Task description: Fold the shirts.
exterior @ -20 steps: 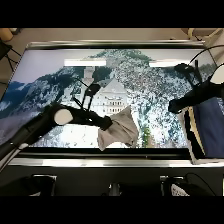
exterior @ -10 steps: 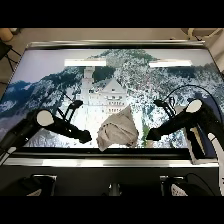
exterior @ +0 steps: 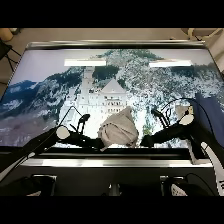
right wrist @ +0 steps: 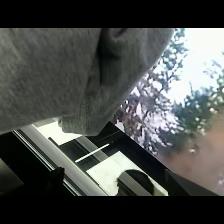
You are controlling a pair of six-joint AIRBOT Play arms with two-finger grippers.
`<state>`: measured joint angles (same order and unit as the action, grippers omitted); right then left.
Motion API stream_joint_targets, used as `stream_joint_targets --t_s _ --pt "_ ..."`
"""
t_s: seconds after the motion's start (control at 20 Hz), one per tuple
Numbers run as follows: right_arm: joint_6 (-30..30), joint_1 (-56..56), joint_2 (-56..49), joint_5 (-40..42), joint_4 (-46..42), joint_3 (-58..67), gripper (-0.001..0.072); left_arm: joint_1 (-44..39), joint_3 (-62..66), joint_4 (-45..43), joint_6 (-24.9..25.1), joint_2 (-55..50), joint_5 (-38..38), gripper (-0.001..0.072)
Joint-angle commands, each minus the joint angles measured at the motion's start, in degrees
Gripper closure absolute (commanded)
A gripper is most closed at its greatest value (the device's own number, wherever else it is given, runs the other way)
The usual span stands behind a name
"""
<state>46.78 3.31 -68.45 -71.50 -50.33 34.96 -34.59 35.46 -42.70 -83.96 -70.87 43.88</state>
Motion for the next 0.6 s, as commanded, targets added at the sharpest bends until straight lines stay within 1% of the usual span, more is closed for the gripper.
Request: stream_joint_targets --t_s 0.0,0.05,0.1,0.15,0.2,0.3,0.5,0.55 --pt "-1.2 0.0 0.0 2.6 4.4 -3.2 0.0016 -2.9 -0.4 4.4 0.0 -3.2 -6.9 0.0119" --pt "-1.2 0.0 0.0 3.2 4.5 -3.7 0.0016 -2.9 -0.4 4.4 -0.7 -3.5 -7.3 0.019" --pt "-1.2 0.0 0.0 3.9 4.5 -4.3 0.0016 -2.8 -0.4 4.4 -1.6 -3.6 -7.5 0.042" --pt "-1.2 0.0 0.0 4.3 5.1 -4.9 0.0017 -2.5 -0.4 4.4 -1.5 -3.6 -7.5 0.0604" --pt "-1.5 -0.2 0.0 4.4 6.5 -5.4 0.0017 -2.3 -0.3 4.4 -1.5 -3.6 -7.4 0.0682" --pt "-1.8 -4.7 0.0 6.3 7.1 -5.6 0.0016 -2.3 -0.2 4.3 -1.3 -3.3 -7.3 0.0682" --pt "4.3 -16.3 0.0 18.7 7.1 -5.6 0.0025 -2.3 -0.2 4.3 -1.3 -1.7 -5.8 0.0683" --pt "5.2 -17.5 0.0 19.9 7.1 -5.6 0.008 -2.3 -0.2 4.3 -1.2 -1.0 -5.9 0.0683"
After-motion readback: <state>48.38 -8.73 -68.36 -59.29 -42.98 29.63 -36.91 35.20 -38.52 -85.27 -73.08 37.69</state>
